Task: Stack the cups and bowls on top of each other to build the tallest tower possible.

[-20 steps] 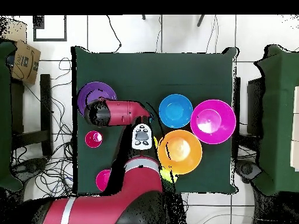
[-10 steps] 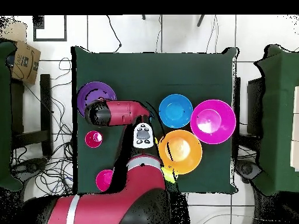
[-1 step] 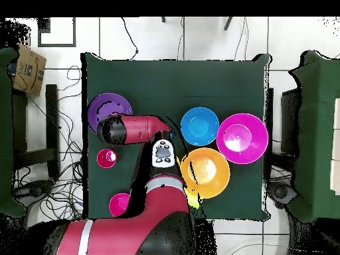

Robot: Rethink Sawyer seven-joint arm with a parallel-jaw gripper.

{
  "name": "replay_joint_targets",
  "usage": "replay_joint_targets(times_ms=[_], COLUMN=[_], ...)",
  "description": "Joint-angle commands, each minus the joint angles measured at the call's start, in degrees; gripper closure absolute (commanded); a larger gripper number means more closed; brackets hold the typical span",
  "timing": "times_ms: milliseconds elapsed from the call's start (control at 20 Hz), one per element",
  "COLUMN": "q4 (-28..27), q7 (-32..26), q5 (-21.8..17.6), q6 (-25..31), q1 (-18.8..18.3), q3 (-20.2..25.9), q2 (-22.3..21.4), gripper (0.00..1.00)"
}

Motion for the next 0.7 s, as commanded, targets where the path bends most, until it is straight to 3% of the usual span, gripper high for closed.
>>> replay_joint_targets(times_ms=[50,700], q4=[2.39,3.40], q7=[-3.11,-3.54], q5=[-5.01,-8.02], q6=[-2.73,-5.18], q1=[-2.06,-6.03], q3=[6.54,11.24], q2=[2.91,4.31], gripper=[0.00,0.00])
